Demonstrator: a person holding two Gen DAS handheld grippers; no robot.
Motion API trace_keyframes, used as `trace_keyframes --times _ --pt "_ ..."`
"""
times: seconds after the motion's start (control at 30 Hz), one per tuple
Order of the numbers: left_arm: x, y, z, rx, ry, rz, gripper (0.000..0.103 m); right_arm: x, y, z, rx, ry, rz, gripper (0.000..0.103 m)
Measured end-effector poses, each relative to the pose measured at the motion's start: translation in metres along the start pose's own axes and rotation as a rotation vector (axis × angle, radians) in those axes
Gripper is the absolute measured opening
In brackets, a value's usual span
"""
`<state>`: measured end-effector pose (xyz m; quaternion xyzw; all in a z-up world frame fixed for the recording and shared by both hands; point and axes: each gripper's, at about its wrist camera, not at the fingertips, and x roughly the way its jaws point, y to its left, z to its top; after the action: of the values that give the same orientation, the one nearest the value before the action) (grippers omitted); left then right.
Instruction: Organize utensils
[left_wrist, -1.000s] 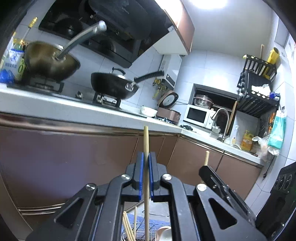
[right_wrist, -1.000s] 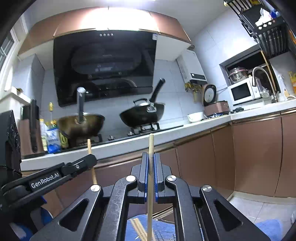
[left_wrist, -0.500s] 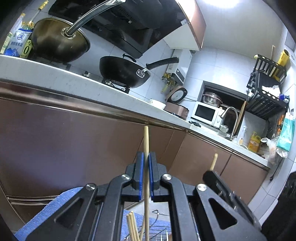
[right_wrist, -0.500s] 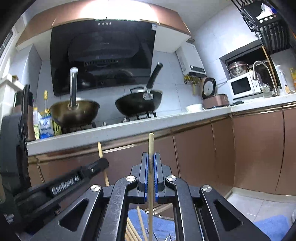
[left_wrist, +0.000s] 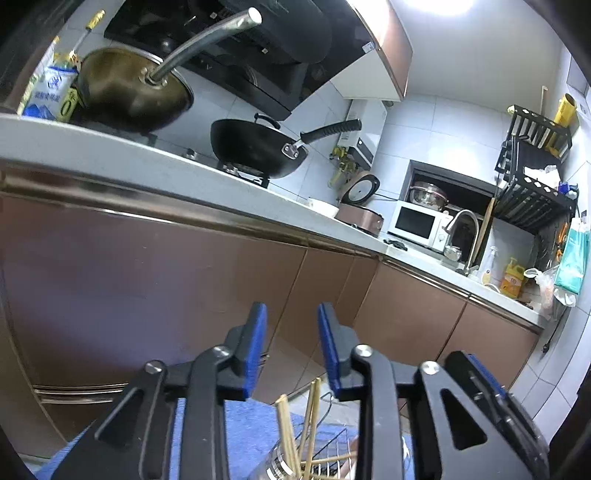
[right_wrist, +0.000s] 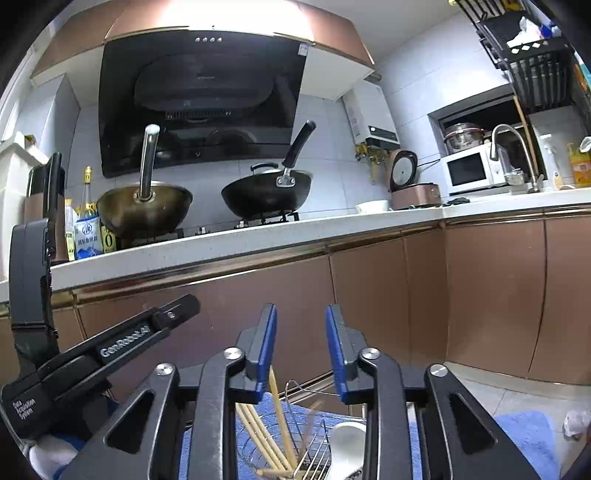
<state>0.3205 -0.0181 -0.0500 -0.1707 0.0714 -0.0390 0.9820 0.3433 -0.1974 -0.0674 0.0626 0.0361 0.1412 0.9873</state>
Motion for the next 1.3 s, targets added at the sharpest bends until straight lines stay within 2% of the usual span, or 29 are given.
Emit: trace_keyframes --times 0.03,0.23,0.4,0.47,0.6,0.8,0.87,1.03,1.3 --pt "-0.006 0.0 0.002 0.006 0.005 0.01 0.037 -0.006 0.0 0.003 0.002 -0.001 -0.003 0.032" --pt "-0.039 -0.002 0.002 0.063 0.049 0.079 0.048 -0.038 0.005 0.011 -0.001 0.007 -0.026 0.044" --pt "-0.072 -0.002 -0.001 0.098 0.077 0.126 0.052 -0.067 0.007 0.015 -0.003 0.025 -0.052 0.052" --pt "-0.084 -0.003 -0.003 0.114 0.078 0.146 0.054 -0.079 0.008 0.014 -0.003 0.035 -0.062 0.06" --pt "-0.11 -0.008 -0.005 0.164 0.082 0.178 0.056 -0.101 0.01 0.012 -0.004 0.053 -0.079 0.064" --pt "-0.14 -0.017 -0.006 0.226 0.079 0.201 0.061 -0.13 0.015 0.005 -0.006 0.074 -0.101 0.077" --pt "-0.152 -0.019 -0.008 0.244 0.082 0.203 0.062 -0.137 0.016 0.003 -0.004 0.079 -0.112 0.086" --pt "-0.172 -0.022 -0.009 0.267 0.095 0.208 0.063 -0.162 0.014 -0.004 0.015 0.09 -0.156 0.1" --pt "-0.203 -0.025 -0.01 0.298 0.109 0.24 0.066 -0.191 0.014 -0.005 0.016 0.111 -0.21 0.103"
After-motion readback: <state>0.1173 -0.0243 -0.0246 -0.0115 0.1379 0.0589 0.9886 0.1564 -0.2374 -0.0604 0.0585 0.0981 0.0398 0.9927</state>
